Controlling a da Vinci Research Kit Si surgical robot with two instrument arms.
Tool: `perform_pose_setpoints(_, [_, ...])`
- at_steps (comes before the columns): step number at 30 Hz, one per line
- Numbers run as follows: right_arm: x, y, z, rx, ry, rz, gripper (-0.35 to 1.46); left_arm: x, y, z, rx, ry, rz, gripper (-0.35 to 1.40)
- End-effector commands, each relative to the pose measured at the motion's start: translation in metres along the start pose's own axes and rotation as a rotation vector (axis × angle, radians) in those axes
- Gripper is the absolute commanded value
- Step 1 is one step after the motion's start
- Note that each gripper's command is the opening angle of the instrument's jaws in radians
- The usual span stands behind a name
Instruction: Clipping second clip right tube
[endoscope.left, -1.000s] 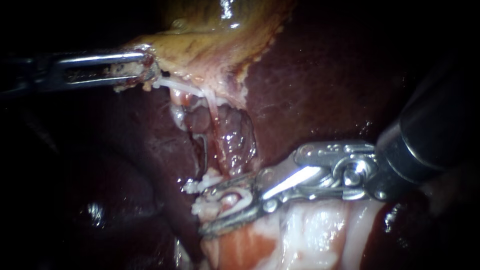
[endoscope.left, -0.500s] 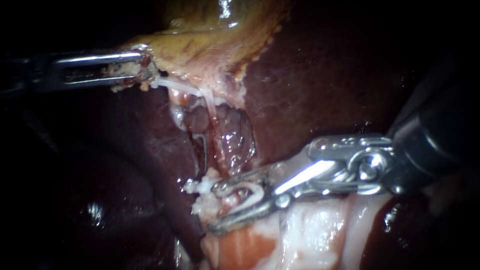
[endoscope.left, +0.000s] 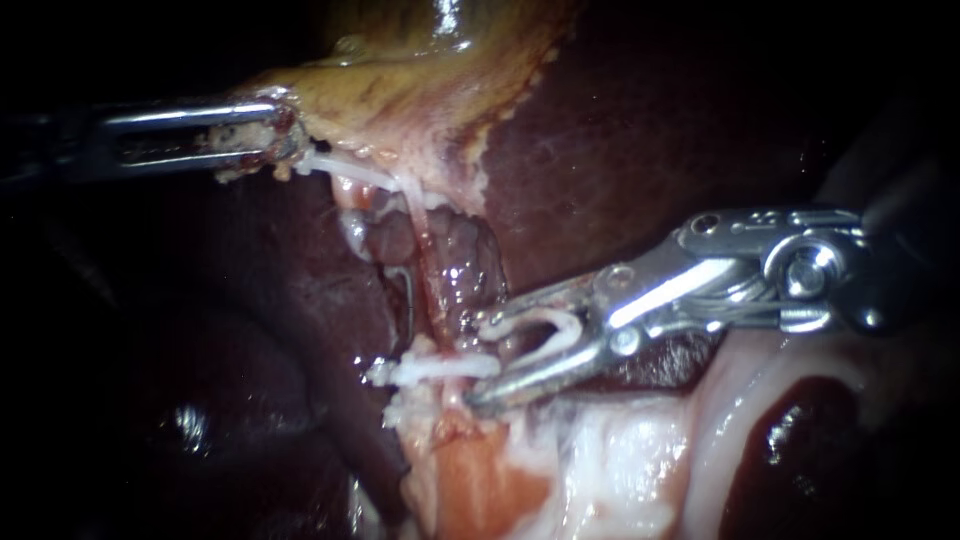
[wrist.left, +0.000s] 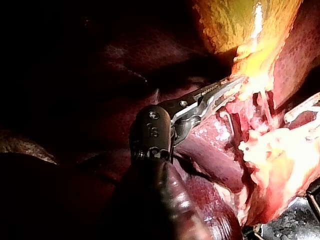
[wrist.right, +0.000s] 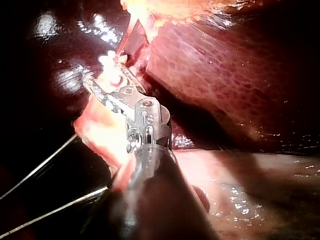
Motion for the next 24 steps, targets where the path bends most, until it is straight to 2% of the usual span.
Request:
perform_pose_setpoints(1, [-0.0002,0.0003,0.0004,-0.003,0.000,-0.001,0.44,0.0000,0.0000,0.0000,0.001,-0.001,-0.001,-0.35])
perform_pose_setpoints(13, [-0.0014,0.0027,0.0053,-0.028,0.005,-0.013,0.47,0.0000,0.0000,0.0001,0.001,0.000,-0.001,-0.35])
perform_pose_setpoints(19, [-0.0011,0.0038,0.0074,-0.013,0.057,-0.021,0.49,0.0000,0.0000,0.0002,0.001,0.000,-0.001,-0.35])
perform_pose_setpoints(24, [-0.0007,0.0039,0.0082,0.004,0.095,0.003,0.50,0.0000,0.0001,0.0002,0.001,0.000,-0.001,-0.35])
